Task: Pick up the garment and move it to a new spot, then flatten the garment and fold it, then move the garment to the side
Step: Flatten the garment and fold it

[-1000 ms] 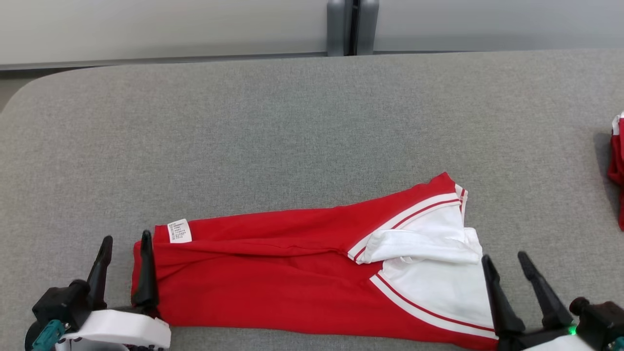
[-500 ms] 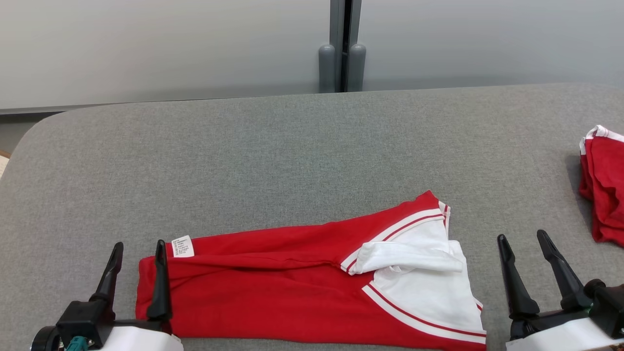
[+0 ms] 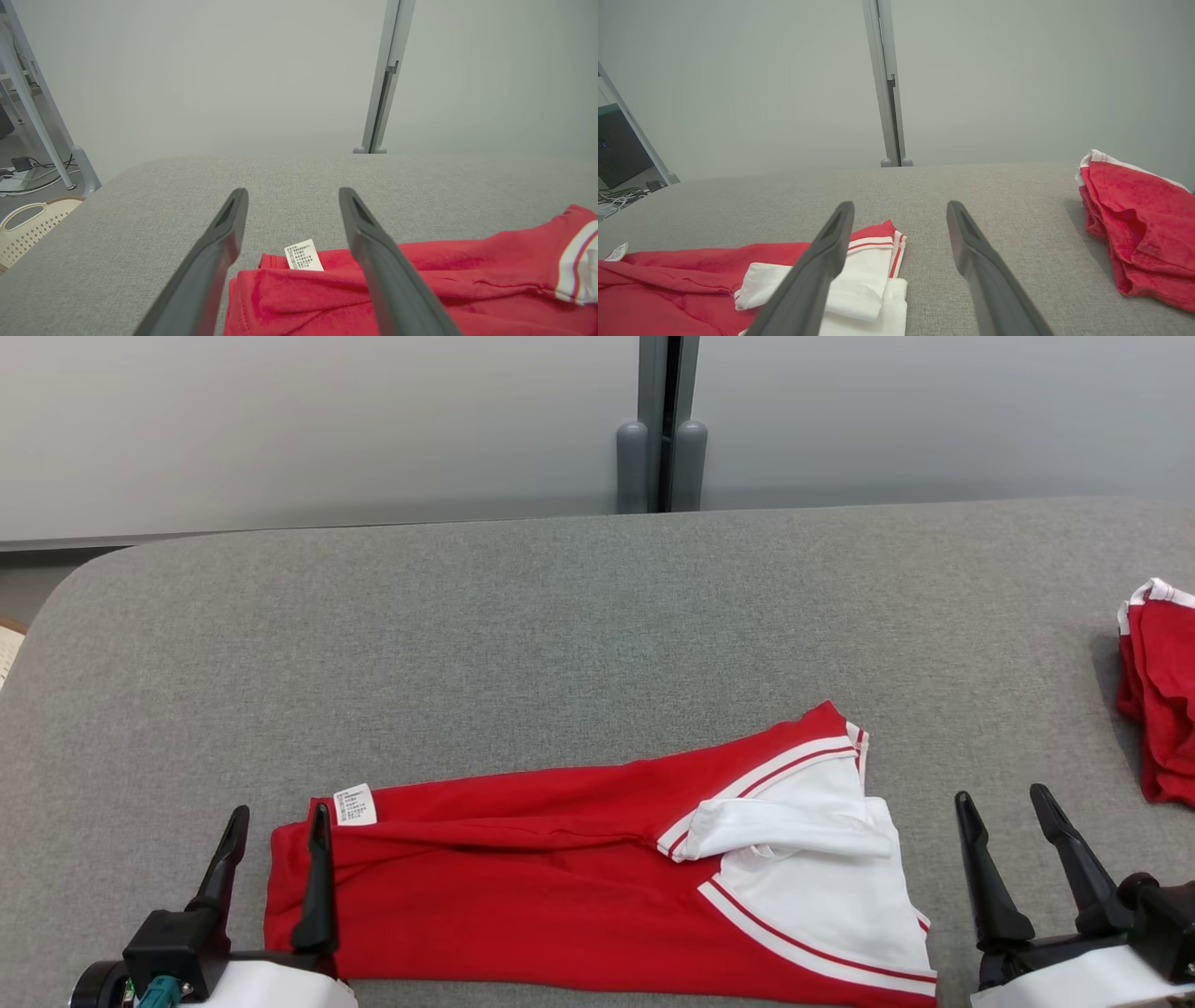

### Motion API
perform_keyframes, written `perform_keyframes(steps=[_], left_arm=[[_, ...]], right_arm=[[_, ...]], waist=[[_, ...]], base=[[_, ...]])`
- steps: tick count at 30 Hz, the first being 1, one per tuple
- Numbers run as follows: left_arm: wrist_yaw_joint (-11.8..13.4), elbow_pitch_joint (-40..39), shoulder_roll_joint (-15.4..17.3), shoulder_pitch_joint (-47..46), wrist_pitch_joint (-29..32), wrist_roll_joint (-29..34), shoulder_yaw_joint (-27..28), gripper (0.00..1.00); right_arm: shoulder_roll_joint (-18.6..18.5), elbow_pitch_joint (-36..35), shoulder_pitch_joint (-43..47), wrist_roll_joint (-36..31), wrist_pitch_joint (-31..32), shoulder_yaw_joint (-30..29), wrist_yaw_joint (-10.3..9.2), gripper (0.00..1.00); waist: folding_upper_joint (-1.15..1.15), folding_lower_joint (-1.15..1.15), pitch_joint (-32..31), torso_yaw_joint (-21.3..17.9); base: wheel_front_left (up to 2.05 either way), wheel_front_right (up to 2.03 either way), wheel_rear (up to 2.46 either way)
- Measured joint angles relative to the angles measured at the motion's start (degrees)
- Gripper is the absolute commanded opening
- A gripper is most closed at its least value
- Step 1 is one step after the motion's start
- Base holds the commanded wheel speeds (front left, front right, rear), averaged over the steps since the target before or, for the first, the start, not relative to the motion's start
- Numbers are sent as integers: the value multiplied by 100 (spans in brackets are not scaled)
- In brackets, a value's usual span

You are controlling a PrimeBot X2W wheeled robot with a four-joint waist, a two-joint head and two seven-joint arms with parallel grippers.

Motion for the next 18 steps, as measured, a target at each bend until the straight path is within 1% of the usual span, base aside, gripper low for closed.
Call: perform_keyframes(steps=[4,7,11,18], left_arm=[[-1,14,5,-56,14,0,-22,100],[-27,18,-38,-209,14,-30,-49,100],[-83,71,-90,-488,-10,-24,-129,100],[-185,223,-225,-834,-62,-14,-222,100]], right_arm=[[-20,204,-86,11,49,-2,0,100],[-56,592,-295,58,85,22,0,100],[-71,1302,-709,119,46,182,0,100],[7,2732,-1257,305,-66,481,0,100]], waist=[[0,0,63,28],[0,0,172,85],[0,0,391,203],[0,0,754,464]], base=[[0,0,0],[0,0,0],[0,0,0],[0,0,0]])
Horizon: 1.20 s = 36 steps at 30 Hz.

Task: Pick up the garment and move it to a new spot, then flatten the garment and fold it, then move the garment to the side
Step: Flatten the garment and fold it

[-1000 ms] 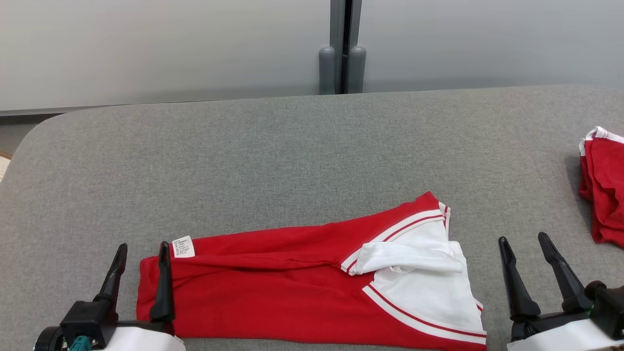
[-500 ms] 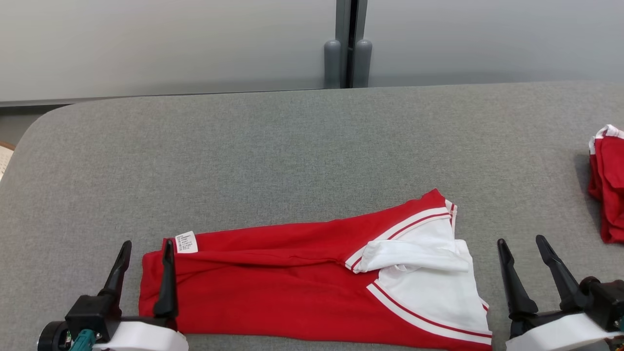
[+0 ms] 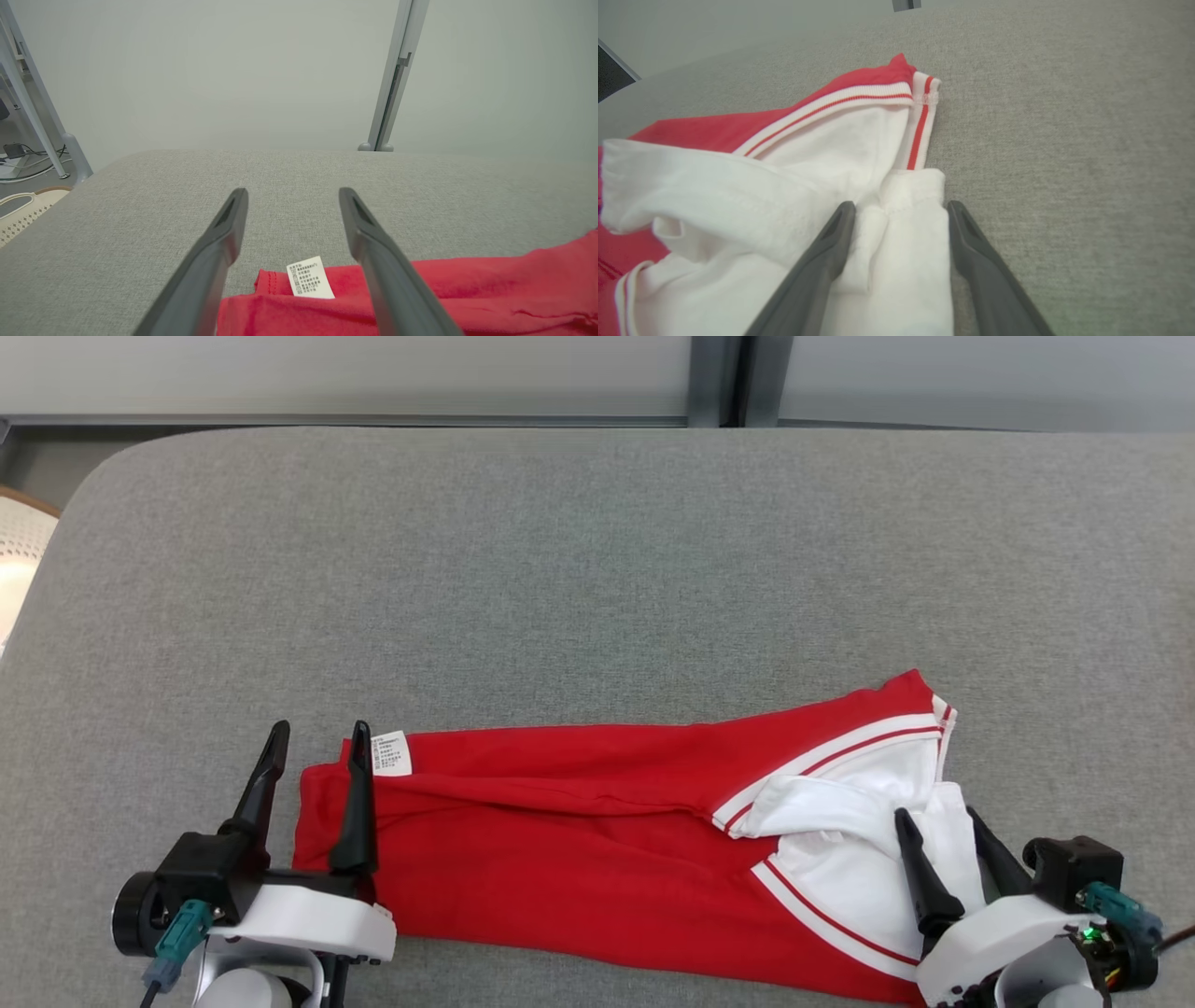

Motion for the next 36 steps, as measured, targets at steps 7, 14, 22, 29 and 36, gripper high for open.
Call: perform_keyframes(steps=[7,14,22,29,36], left_arm=[[-74,147,-71,-131,-45,38,25,100],[-90,155,-71,-135,-52,75,129,100],[-112,120,-76,-157,-57,158,213,100],[-151,116,-99,-157,-57,201,247,100],[-194,129,-145,-157,-57,216,274,100]], right_arm=[[-73,480,-203,366,-19,363,-34,59],[-127,267,-204,591,145,698,-15,0],[-449,-127,-62,673,182,670,27,0],[-1058,-425,398,782,73,-20,21,0],[-1495,-453,569,881,-81,-476,8,0]], waist=[[0,0,191,154],[0,0,227,61],[0,0,249,-107],[0,0,199,-202],[0,0,171,-271]], base=[[0,0,0],[0,0,0],[0,0,0],[0,0,0],[0,0,0]])
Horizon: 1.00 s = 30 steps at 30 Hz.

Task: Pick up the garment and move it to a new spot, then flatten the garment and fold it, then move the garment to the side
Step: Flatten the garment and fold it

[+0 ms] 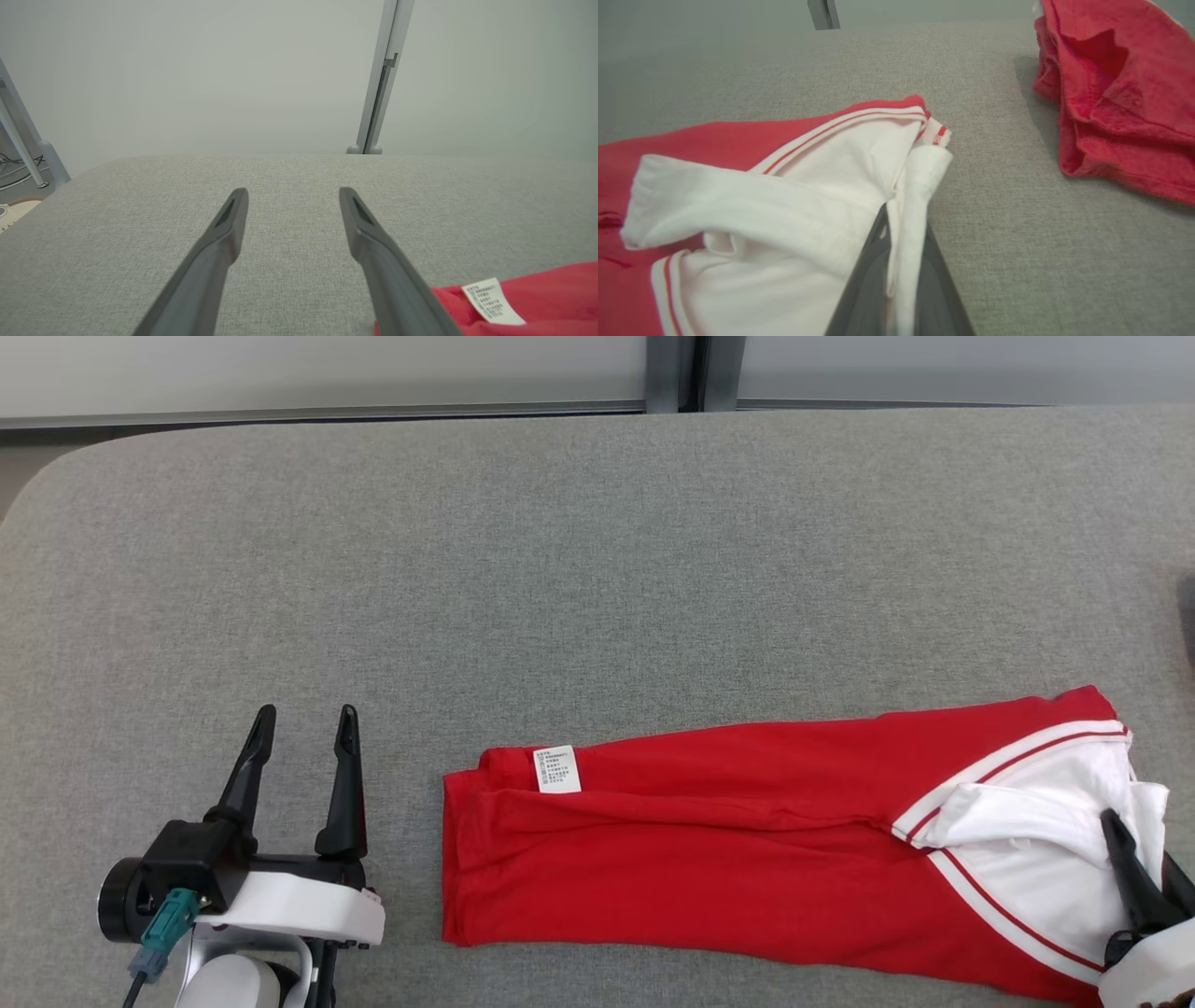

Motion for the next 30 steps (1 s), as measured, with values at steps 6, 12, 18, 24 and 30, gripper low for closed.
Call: perform_keyframes(steps=[6,12,18,24,30], left_arm=[[-33,7,12,-5,0,42,33,100],[-49,23,52,11,-1,58,53,100],[-54,33,43,12,-1,59,-2,100],[-59,52,-25,0,0,62,-97,100],[-83,90,-66,-37,-1,66,-149,100]], right_arm=[[-118,-616,-127,94,288,323,-3,0],[132,-1962,-405,-244,1012,608,-8,0],[912,-2383,-917,-219,1454,1662,-8,0],[1705,-1626,-1300,9,1338,2820,-8,0],[1926,-682,-1676,345,1034,3685,-8,0]], waist=[[0,0,-39,-82],[0,0,-164,-149],[0,0,-220,-97],[0,0,-200,92],[0,0,-122,273]], base=[[0,0,0],[0,0,0],[0,0,0],[0,0,0],[0,0,0]])
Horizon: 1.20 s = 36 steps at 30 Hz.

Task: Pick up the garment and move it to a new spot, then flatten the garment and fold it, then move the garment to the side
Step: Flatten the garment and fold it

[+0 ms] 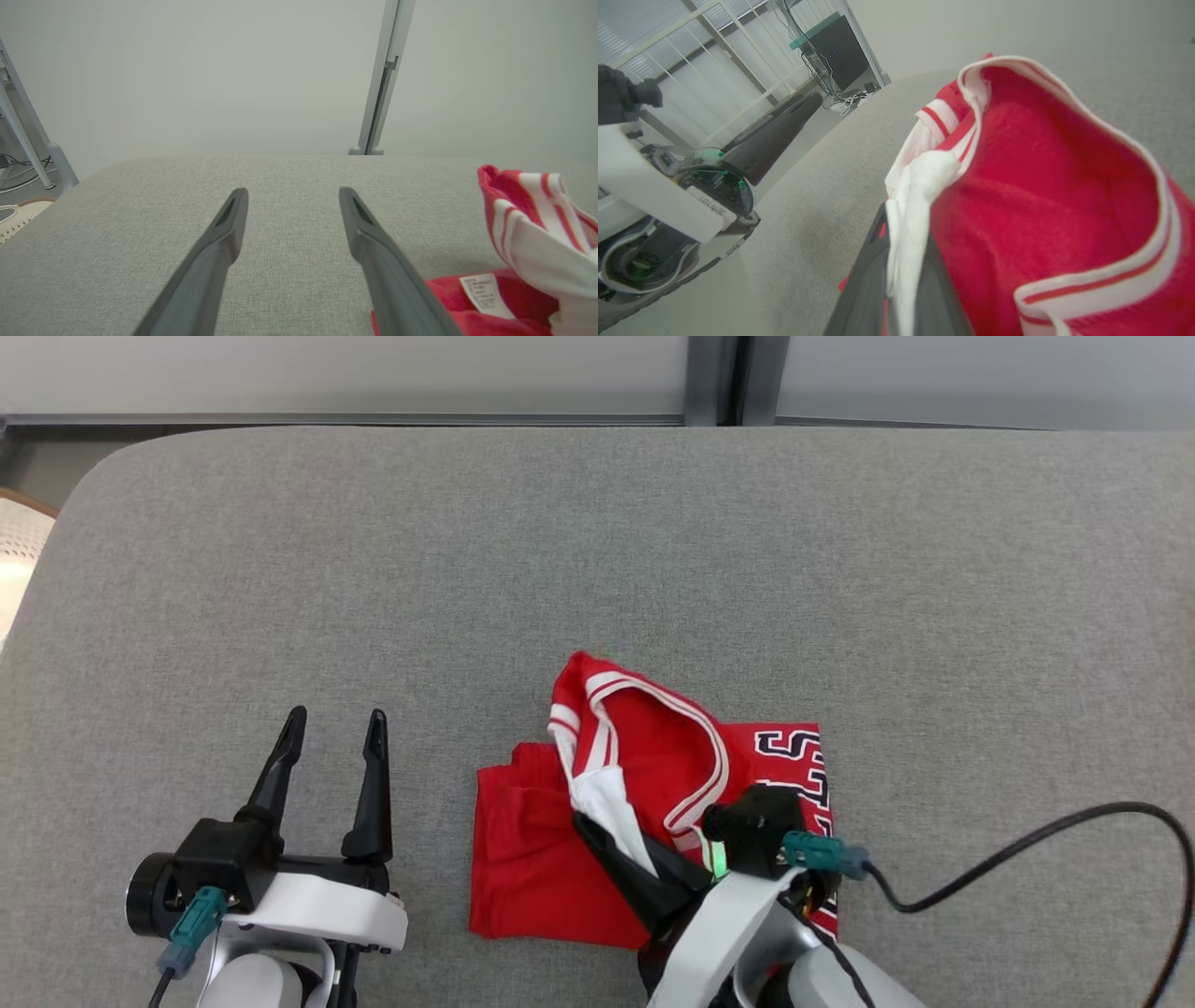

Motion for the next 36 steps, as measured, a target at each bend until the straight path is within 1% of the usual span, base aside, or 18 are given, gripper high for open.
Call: perform_keyframes(steps=[4,5,6,7,8,12,15,17,19,21,24,26,27,30,33,36], left_arm=[[-16,29,-26,-52,0,18,-23,100],[-16,29,-26,-52,0,18,-23,100],[-16,36,-37,-55,0,18,-26,100],[-18,46,-44,-57,0,19,-25,100],[-19,59,-55,-62,0,21,-25,100],[-26,97,-87,-100,0,31,-15,100],[-26,120,-80,-100,0,49,22,100],[-26,136,-75,-100,0,66,30,100],[-26,152,-59,-100,0,74,43,100],[-24,168,-38,-95,0,81,64,100],[-8,168,-18,-47,1,94,97,100],[16,155,-2,-37,0,112,112,100],[29,142,16,-24,0,115,132,100],[43,119,49,25,0,115,155,100],[57,108,83,96,1,114,166,100],[58,91,141,153,0,114,176,100]], right_arm=[[44,556,-230,211,-230,355,0,0],[44,556,-230,211,-230,355,0,9],[48,693,-298,244,-282,410,0,39],[46,821,-361,258,-323,468,0,73],[47,905,-416,265,-422,521,0,100],[51,937,-710,345,-896,762,0,100],[56,803,-914,381,-1308,871,0,100],[57,690,-1011,365,-1557,821,0,100],[62,569,-1066,274,-1761,634,0,100],[42,460,-1070,148,-1890,297,0,100],[-154,269,-971,-149,-1993,-436,0,100],[-331,157,-755,-328,-2006,-998,0,100],[-494,35,-485,-528,-2003,-1539,0,100],[-665,-182,-58,-818,-1871,-2294,0,100],[-773,-435,416,-1057,-1697,-2898,0,100],[-818,-710,868,-1245,-1537,-3348,0,100]], waist=[[0,0,67,93],[0,0,67,93],[0,0,83,108],[0,0,98,119],[0,0,111,128],[0,0,132,137],[0,0,122,104],[0,0,107,76],[0,0,81,48],[0,0,51,12],[0,0,4,-49],[0,0,-29,-94],[0,0,-62,-137],[0,0,-114,-194],[0,0,-179,-247],[0,0,-268,-295]], base=[[0,0,0],[0,0,0],[0,0,0],[0,0,0],[0,0,0],[0,0,0],[0,0,0],[0,0,0],[0,0,0],[0,0,0],[0,0,0],[0,0,0],[0,0,0],[0,0,0],[0,0,0],[0,0,0]])
